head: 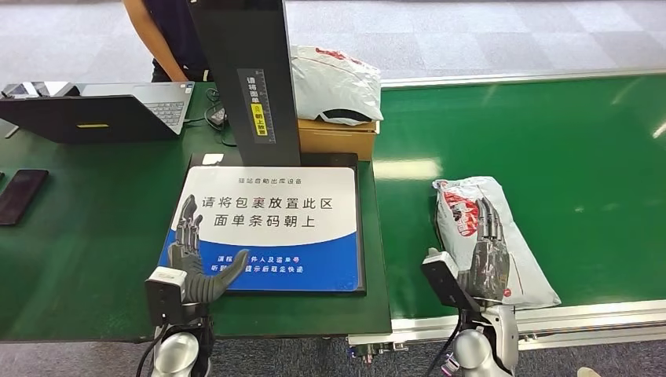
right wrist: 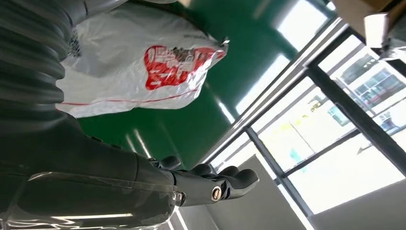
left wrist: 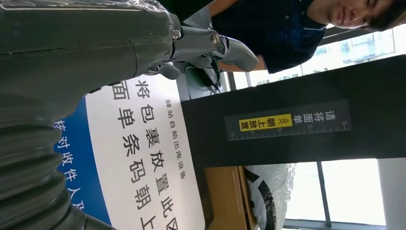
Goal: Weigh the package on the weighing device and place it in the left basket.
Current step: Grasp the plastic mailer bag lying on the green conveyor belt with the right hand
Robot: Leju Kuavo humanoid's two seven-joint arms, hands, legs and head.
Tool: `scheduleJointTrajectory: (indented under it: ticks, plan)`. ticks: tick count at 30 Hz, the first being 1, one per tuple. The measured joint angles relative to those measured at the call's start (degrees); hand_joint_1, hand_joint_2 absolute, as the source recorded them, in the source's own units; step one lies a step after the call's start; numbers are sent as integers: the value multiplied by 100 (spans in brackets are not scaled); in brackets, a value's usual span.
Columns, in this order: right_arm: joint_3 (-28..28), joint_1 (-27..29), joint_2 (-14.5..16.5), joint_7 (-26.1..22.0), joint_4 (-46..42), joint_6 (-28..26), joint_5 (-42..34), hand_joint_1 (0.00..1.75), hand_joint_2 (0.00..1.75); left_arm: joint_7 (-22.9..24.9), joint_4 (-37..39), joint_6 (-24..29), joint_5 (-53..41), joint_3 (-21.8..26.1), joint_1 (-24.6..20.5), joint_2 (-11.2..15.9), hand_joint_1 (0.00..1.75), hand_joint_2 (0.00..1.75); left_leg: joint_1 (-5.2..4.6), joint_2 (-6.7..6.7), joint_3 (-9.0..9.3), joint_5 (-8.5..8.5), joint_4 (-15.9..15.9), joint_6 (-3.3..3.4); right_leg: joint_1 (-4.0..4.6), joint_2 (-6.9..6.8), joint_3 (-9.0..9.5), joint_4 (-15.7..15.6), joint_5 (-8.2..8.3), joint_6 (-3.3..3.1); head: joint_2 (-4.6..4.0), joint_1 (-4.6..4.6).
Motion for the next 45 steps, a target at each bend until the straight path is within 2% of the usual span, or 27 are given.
scheduleJointTrajectory:
  ticks: [5, 13, 21, 33, 45]
  plan:
    - [-208, -34, -6, 326, 122, 25, 381, 0, 175, 5, 1, -15, -5, 1, -23, -14, 0, 175, 0, 0, 0, 0, -1, 0, 3, 0, -1, 0, 0, 0, 0, -1]
    - [-516, -210, -8, 585, 280, 264, 688, 0, 175, 57, 13, -20, -30, 1, -73, -14, 0, 175, 0, 0, 0, 0, -1, 0, 2, 0, 0, 0, 0, 0, 0, 0]
    - [-876, -466, -68, 1051, 818, 264, 1271, 0, 175, 147, 11, -18, -99, 1, -56, -17, 0, 175, 0, 0, 0, 0, 0, 0, 0, 0, 0, 0, 0, 0, 0, 0]
    - [-1202, -619, -87, 1325, 1466, 333, 1423, 0, 175, 210, -5, -133, -204, 1, -56, -25, 0, 175, 0, 0, 0, 0, -1, 0, 2, 0, 0, 0, 0, 0, 0, 0]
    - [-1475, -1021, -114, 1637, 2322, 679, 1716, 0, 175, 210, -6, -213, -284, 2, -68, -29, 0, 175, 0, 0, 1, 0, 0, 0, 1, 0, 1, 0, 0, 0, 0, 0]
